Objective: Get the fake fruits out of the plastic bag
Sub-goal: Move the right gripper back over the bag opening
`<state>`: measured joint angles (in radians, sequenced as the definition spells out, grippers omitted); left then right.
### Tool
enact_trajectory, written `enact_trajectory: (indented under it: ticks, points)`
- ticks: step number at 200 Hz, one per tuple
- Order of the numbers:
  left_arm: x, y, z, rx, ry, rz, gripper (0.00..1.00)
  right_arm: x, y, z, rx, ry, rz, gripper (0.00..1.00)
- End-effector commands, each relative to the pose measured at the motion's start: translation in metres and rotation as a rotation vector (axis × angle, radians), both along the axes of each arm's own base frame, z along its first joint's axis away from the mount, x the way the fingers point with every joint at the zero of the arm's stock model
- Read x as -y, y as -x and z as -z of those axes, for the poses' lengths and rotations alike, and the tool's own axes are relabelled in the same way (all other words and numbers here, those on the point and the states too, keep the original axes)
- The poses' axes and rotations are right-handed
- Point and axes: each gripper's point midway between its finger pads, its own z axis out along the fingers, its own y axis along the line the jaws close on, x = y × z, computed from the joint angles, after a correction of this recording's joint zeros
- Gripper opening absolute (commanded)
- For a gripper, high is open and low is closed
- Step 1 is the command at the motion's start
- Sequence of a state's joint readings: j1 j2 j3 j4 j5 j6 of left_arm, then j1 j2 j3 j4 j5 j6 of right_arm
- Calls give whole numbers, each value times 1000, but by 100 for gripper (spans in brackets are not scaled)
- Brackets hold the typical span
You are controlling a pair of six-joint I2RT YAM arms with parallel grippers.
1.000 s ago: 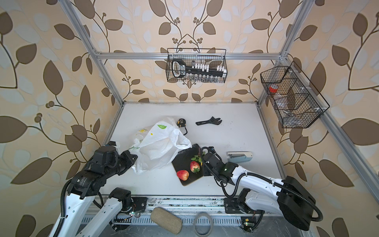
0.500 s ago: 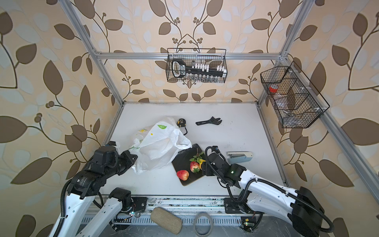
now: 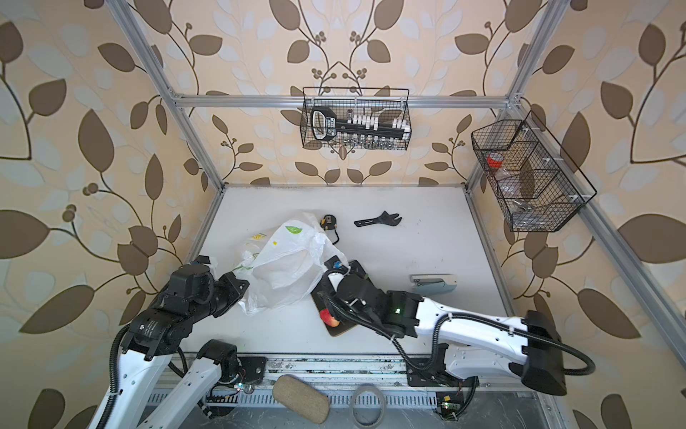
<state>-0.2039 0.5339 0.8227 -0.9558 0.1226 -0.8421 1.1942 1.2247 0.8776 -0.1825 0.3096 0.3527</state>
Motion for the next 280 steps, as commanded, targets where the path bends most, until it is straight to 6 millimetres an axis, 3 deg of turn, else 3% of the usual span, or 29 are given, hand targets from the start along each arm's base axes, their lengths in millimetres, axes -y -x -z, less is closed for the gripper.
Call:
enact_trajectory:
  ticks: [1,24,45,102,162,193,218,280]
  points:
    - [2,2,-9,19,4,14,0,-39,-17,-24,197,6,-70,53]
    - [3,3,-13,20,-4,36,0,-72,-36,-5,333,152,-130,51]
    - [5,5,-16,22,-6,50,0,-88,-58,13,499,337,-203,49]
    - [5,8,-20,38,-3,62,0,-102,-121,62,770,743,-403,45]
    - [16,12,-28,55,3,145,0,-122,-154,101,828,897,-446,44]
    - [21,16,-32,63,8,191,0,-120,-172,116,760,889,-358,46]
    - [23,21,-33,67,5,216,0,-106,-184,112,635,797,-232,53]
    - [27,26,-25,53,27,239,0,-73,-188,108,163,394,130,71]
